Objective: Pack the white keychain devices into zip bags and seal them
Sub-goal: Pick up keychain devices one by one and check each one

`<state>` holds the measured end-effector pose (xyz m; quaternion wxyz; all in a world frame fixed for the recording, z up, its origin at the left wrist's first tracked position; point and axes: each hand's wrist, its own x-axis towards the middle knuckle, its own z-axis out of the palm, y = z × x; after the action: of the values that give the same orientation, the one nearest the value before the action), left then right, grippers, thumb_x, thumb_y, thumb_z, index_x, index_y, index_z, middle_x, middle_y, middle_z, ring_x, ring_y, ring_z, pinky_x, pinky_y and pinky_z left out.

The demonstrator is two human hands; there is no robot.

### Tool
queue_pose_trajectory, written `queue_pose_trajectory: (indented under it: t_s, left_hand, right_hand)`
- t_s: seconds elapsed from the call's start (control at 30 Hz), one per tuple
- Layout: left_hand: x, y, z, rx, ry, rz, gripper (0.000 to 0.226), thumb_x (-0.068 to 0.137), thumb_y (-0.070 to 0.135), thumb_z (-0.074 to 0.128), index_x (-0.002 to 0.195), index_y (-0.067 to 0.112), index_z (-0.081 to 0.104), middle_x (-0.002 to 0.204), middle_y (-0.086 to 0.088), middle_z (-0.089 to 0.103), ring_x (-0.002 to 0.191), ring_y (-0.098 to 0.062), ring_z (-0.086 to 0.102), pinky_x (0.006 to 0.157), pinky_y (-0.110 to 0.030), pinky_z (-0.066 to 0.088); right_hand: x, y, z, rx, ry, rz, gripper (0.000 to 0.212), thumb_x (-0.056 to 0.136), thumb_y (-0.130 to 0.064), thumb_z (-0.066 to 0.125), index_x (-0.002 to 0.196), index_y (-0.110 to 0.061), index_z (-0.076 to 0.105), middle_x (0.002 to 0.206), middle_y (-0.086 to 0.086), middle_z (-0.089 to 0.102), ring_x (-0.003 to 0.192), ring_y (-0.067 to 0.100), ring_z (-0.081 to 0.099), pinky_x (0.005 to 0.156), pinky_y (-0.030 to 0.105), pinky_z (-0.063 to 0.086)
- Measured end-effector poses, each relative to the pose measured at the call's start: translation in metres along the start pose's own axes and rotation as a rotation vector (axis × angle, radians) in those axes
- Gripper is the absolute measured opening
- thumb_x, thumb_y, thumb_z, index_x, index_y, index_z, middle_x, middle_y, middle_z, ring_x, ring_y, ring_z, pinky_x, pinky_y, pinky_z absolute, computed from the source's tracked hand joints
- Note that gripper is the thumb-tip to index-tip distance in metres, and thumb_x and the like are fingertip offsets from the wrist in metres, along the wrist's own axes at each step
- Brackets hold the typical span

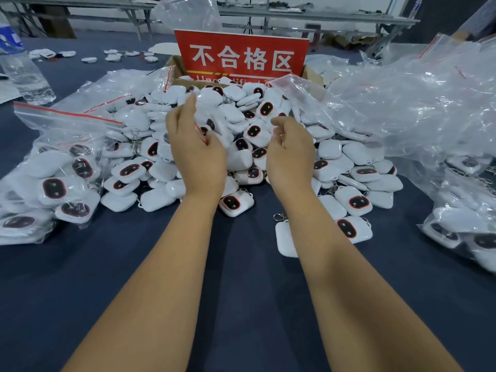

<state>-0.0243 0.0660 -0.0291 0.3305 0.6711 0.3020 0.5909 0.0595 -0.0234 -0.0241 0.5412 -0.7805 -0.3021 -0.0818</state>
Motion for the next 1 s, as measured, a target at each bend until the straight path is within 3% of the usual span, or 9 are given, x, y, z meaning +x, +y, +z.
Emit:
queue_pose_trajectory:
  t_s: [0.17, 0.27, 0.37, 0.5, 0.6, 0.67, 0.77, 0.9, 1.0]
  left_hand:
    - [0.010, 0.009, -0.009, -0.143, 0.121, -0.126, 0.063, 0.083, -0.002, 0.057, 0.143, 0.015, 0.045, 0.119, 0.008, 0.042, 0.112, -0.005, 0.052, 0.091, -0.012, 0.046]
    - [0.011, 0.017, -0.012, -0.214, 0.156, -0.029, 0.061, 0.083, 0.000, 0.057, 0.142, 0.010, 0.045, 0.124, -0.003, 0.045, 0.113, -0.017, 0.056, 0.086, -0.019, 0.050]
    - [0.008, 0.020, -0.011, -0.184, 0.153, 0.069, 0.061, 0.084, -0.001, 0.056, 0.143, 0.009, 0.044, 0.129, -0.011, 0.044, 0.116, -0.026, 0.054, 0.089, -0.036, 0.053]
    - [0.006, 0.016, -0.006, -0.143, 0.026, 0.062, 0.061, 0.085, -0.003, 0.054, 0.143, 0.012, 0.046, 0.130, -0.009, 0.045, 0.106, -0.011, 0.056, 0.086, -0.022, 0.052]
    - [0.003, 0.006, 0.000, -0.024, -0.164, 0.039, 0.060, 0.087, -0.003, 0.052, 0.145, 0.014, 0.046, 0.132, -0.003, 0.046, 0.093, -0.001, 0.049, 0.083, -0.006, 0.043]
    - [-0.001, -0.001, 0.005, 0.086, -0.276, 0.030, 0.060, 0.088, -0.004, 0.052, 0.144, 0.016, 0.046, 0.132, 0.003, 0.045, 0.098, 0.003, 0.044, 0.081, 0.003, 0.034]
    - [-0.002, -0.006, 0.007, 0.143, -0.347, 0.055, 0.058, 0.085, -0.007, 0.051, 0.138, 0.017, 0.053, 0.127, 0.007, 0.046, 0.092, 0.003, 0.043, 0.077, 0.002, 0.033]
    - [-0.001, -0.008, 0.008, 0.179, -0.327, 0.082, 0.049, 0.080, -0.010, 0.048, 0.119, 0.012, 0.067, 0.129, -0.004, 0.051, 0.109, -0.011, 0.050, 0.081, -0.001, 0.035]
    - [-0.002, -0.008, 0.009, 0.216, -0.308, 0.099, 0.044, 0.081, -0.011, 0.048, 0.113, 0.010, 0.070, 0.130, -0.007, 0.050, 0.112, -0.009, 0.046, 0.077, 0.006, 0.027]
  right_hand:
    - [-0.004, -0.003, 0.001, -0.220, -0.159, -0.116, 0.043, 0.087, -0.004, 0.048, 0.122, -0.018, 0.068, 0.118, 0.003, 0.068, 0.117, 0.027, 0.054, 0.106, 0.042, 0.036]
    - [-0.006, -0.001, 0.008, -0.430, -0.306, -0.234, 0.038, 0.090, -0.024, 0.053, 0.126, -0.021, 0.065, 0.124, 0.000, 0.060, 0.121, 0.024, 0.044, 0.102, 0.033, 0.022]
    - [-0.008, 0.004, 0.013, -0.582, -0.379, -0.268, 0.043, 0.090, -0.042, 0.056, 0.129, -0.024, 0.060, 0.129, 0.000, 0.047, 0.123, 0.025, 0.033, 0.103, 0.035, 0.016]
    - [-0.006, 0.006, 0.013, -0.543, -0.332, -0.236, 0.035, 0.086, -0.038, 0.064, 0.115, -0.020, 0.058, 0.117, 0.001, 0.051, 0.116, 0.026, 0.038, 0.096, 0.035, 0.021]
    - [-0.007, 0.004, 0.012, -0.393, -0.269, -0.189, 0.027, 0.081, -0.018, 0.067, 0.103, -0.019, 0.052, 0.097, -0.001, 0.054, 0.104, 0.026, 0.045, 0.082, 0.032, 0.023]
    - [-0.006, 0.003, 0.011, -0.286, -0.216, -0.126, 0.028, 0.080, -0.009, 0.064, 0.106, -0.017, 0.055, 0.091, -0.002, 0.055, 0.100, 0.027, 0.050, 0.083, 0.034, 0.034]
    - [-0.005, 0.001, 0.009, -0.092, -0.169, -0.022, 0.023, 0.079, -0.008, 0.063, 0.099, -0.020, 0.063, 0.092, -0.005, 0.061, 0.100, 0.023, 0.055, 0.082, 0.041, 0.048]
    - [-0.006, -0.003, 0.005, 0.151, -0.097, -0.025, 0.032, 0.082, -0.004, 0.059, 0.092, -0.034, 0.063, 0.101, -0.006, 0.063, 0.085, -0.007, 0.054, 0.071, 0.009, 0.042]
    - [-0.008, -0.006, 0.003, 0.273, -0.075, 0.012, 0.044, 0.082, 0.007, 0.047, 0.099, -0.026, 0.071, 0.107, -0.005, 0.065, 0.078, -0.012, 0.055, 0.066, 0.002, 0.039]
